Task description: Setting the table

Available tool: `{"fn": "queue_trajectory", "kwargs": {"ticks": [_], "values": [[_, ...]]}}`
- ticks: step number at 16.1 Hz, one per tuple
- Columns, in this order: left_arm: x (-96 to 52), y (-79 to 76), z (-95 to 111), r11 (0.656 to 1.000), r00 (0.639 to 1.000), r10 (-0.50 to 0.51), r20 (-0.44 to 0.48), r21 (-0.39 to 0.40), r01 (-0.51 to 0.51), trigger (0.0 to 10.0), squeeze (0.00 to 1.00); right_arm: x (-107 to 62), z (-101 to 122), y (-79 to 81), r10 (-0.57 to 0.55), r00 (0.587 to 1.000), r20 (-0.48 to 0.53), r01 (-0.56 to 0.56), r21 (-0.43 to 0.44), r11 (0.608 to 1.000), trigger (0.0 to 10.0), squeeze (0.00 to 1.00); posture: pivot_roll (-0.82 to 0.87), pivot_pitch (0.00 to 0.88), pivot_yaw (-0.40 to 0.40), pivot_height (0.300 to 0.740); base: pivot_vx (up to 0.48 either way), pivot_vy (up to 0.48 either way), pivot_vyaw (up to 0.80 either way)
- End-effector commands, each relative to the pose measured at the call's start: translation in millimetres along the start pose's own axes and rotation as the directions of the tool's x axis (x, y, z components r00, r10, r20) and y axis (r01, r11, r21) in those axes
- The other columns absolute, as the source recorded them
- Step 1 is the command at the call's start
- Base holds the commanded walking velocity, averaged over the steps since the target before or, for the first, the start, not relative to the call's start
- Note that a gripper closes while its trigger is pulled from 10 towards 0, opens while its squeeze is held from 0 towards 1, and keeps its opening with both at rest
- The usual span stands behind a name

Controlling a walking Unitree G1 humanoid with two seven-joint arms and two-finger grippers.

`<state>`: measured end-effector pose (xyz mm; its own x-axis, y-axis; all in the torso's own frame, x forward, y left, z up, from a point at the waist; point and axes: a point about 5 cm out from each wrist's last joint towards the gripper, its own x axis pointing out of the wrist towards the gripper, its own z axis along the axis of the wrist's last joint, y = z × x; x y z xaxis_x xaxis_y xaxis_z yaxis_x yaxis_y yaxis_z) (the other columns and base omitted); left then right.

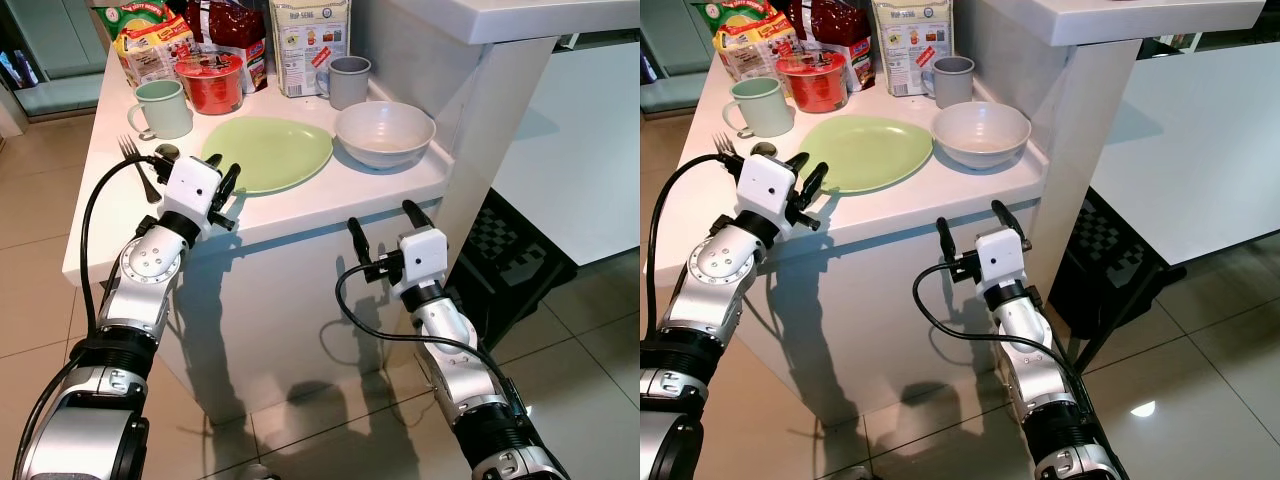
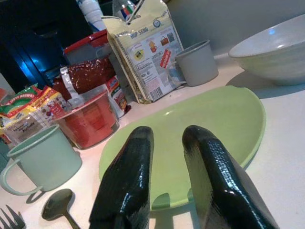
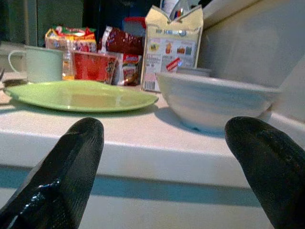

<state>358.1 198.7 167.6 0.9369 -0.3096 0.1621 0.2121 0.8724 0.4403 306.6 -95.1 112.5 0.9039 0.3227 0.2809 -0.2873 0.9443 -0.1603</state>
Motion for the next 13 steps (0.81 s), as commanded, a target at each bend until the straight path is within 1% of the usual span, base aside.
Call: {"fn": "queue_trajectory", "kwargs": {"ticks": [1,9,13], "values": [[5.6,-0.7,5.1,1.000,1.000,-0.020,0.005,0.014,0.020,10.0,0.00,1.2,2.7,0.5,0.000,1.000,0.005,0.000,0.009,1.000,10.0,0.00,0.05,0.000,0.039,0.740,0.000,0.000,0.00],[6.1,-1.6,3.8,1.000,1.000,-0.025,-0.004,0.016,0.025,10.0,0.00,-0.3,2.1,0.6,-0.004,1.000,-0.004,0.004,0.012,1.000,10.0,0.00,0.05,0.000,0.040,0.740,0.000,0.000,0.00],[5.5,-9.4,1.3,0.999,0.999,-0.041,-0.009,-0.001,0.041,10.0,0.00,-1.8,0.6,1.3,-0.002,1.000,-0.015,0.002,0.013,1.000,10.0,0.00,0.05,0.000,0.037,0.740,0.000,0.000,0.00]]}}
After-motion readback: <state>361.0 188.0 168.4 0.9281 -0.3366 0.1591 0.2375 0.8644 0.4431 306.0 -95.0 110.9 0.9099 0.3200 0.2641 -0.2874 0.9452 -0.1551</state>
